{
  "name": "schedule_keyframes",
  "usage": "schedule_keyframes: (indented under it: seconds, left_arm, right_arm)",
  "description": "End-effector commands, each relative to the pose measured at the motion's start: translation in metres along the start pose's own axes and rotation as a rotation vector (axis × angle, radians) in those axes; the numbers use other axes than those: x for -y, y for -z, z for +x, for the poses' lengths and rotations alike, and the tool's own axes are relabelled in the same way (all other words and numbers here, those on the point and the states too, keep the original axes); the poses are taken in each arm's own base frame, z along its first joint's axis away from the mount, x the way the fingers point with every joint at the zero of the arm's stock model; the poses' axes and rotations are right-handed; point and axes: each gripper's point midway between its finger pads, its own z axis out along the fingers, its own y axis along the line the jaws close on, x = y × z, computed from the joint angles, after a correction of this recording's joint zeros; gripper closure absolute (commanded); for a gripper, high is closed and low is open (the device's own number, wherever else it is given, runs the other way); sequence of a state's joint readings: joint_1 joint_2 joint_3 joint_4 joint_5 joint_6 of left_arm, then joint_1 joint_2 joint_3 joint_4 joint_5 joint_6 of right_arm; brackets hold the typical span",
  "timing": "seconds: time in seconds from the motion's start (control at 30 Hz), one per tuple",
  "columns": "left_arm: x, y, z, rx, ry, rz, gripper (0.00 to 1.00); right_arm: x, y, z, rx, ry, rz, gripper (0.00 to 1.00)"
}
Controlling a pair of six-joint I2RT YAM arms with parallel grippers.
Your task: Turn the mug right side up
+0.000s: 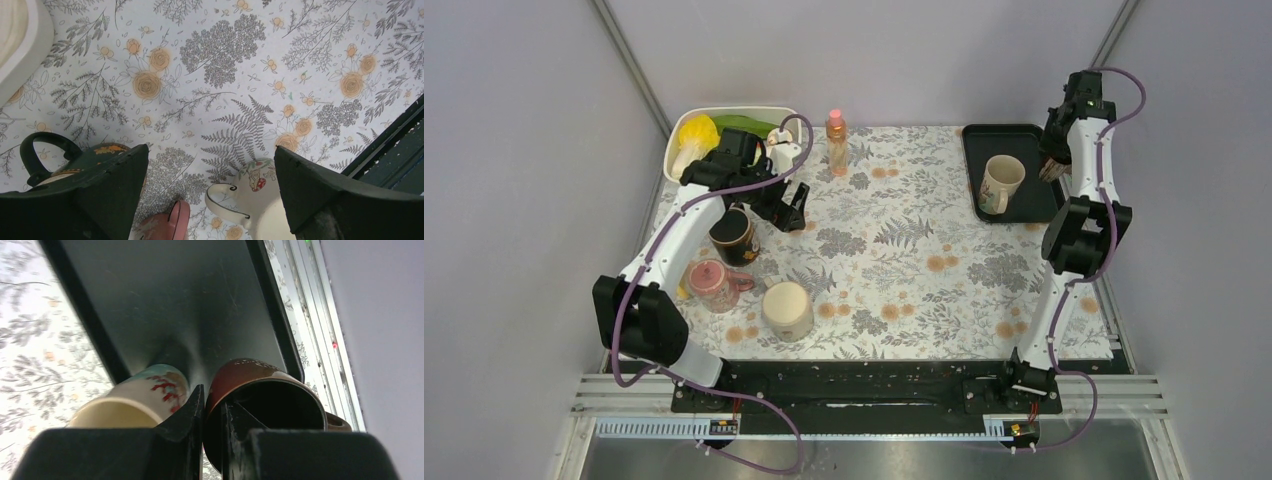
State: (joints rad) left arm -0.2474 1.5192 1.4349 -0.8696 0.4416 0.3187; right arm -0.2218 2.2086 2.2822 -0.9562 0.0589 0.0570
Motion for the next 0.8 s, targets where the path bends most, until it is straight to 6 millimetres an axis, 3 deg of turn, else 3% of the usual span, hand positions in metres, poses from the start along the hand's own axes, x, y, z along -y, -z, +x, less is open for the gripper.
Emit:
schedule_keyframes:
  seconds: [0.0,0.17,0.47,0.63,0.77]
  left_arm:
    - [-0.009,0.002,-0.004,0.017,-0.038,-0.049,0.01]
    - [-0.009,-0.004,-0.002,0.004,-0.028,-0.031,0.01]
    - [0.000,-0.010,0.015,-0.077,-0.047,-0.008,0.01]
    - [0.028,-0.020,0.035,-0.172,-0.181,0.028,0.01]
    - [0.059,-0.031,0.051,-0.259,-0.297,0.098,0.01]
  right_arm:
    - [0.008,-0.020,0.004,-0.037,0.000,-0.022,1.00]
    - [0.004,-0.054,0.025,-0.106,0.017,-0.050,1.00]
    - [0.009,-0.084,0.044,-0.159,0.015,-0.023,1.00]
    - [0.012,-0.086,0.050,-0.177,0.009,-0.005,0.74]
    - [0.013,-0.069,0.042,-0.154,0.006,0.001,0.50]
